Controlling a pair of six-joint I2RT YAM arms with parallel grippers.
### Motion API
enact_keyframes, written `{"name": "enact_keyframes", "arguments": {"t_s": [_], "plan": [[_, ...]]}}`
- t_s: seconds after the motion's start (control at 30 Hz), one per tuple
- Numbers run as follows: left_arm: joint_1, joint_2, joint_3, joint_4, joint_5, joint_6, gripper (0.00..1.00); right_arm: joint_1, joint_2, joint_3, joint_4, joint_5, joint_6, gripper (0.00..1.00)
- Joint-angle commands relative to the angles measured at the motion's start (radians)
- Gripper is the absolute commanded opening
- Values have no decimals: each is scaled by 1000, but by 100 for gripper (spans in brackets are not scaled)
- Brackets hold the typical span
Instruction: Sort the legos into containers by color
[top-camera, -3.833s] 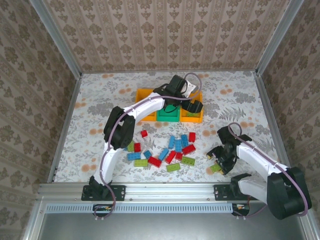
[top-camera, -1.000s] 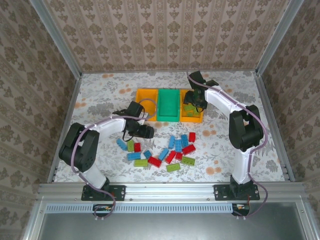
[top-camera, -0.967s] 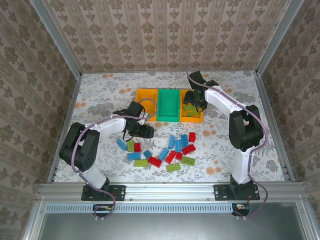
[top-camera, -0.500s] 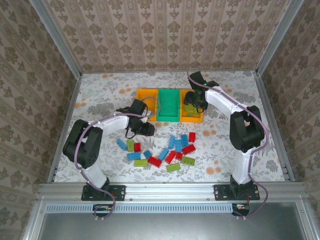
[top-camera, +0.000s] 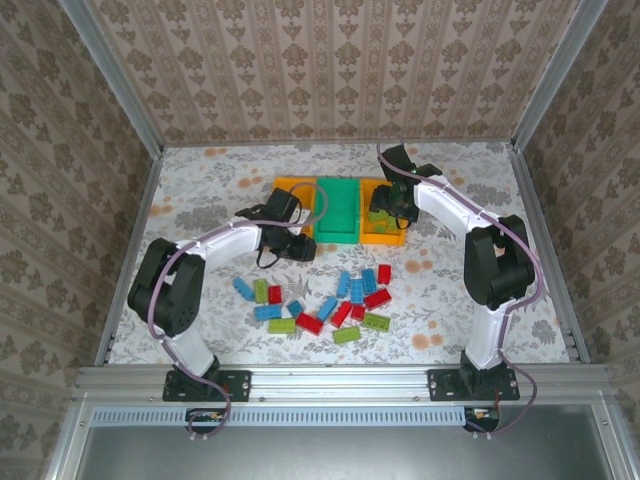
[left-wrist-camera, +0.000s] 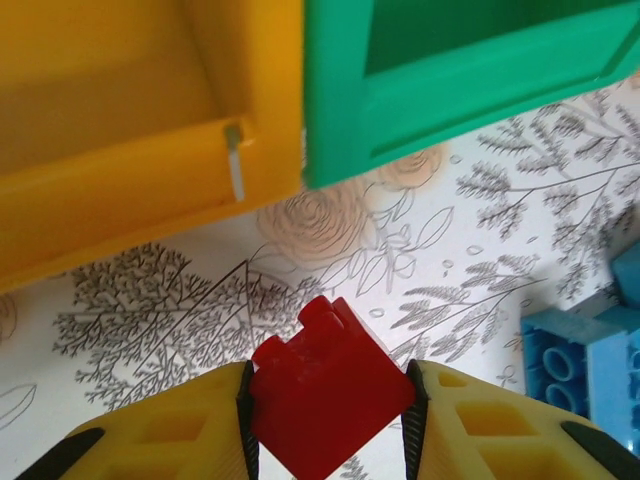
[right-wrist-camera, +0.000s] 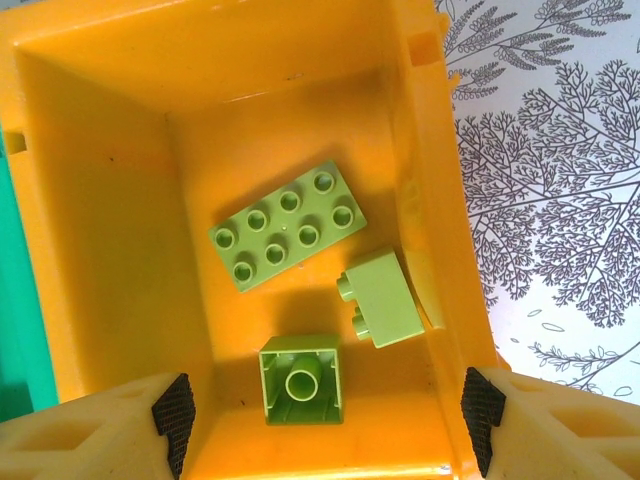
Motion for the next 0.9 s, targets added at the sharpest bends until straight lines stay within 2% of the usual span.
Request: {"name": "enact_keyframes", "arguments": {"t_s": [0.0,0.27,0.63,0.87], "plan": [[-10,10,33,-2,32,-10,38,4,-42,-17,-3,6,14,74],[-13,-8,164,19,76,-15,38,4,-50,-35,6,-5,21,75],[-9,187,393,-15,111,-23,40,24,-161,-153,-4,-29,-12,75],[-6,247,442,7,103,-58,48,132,-212,-246,-85,-13,-10,73]]}}
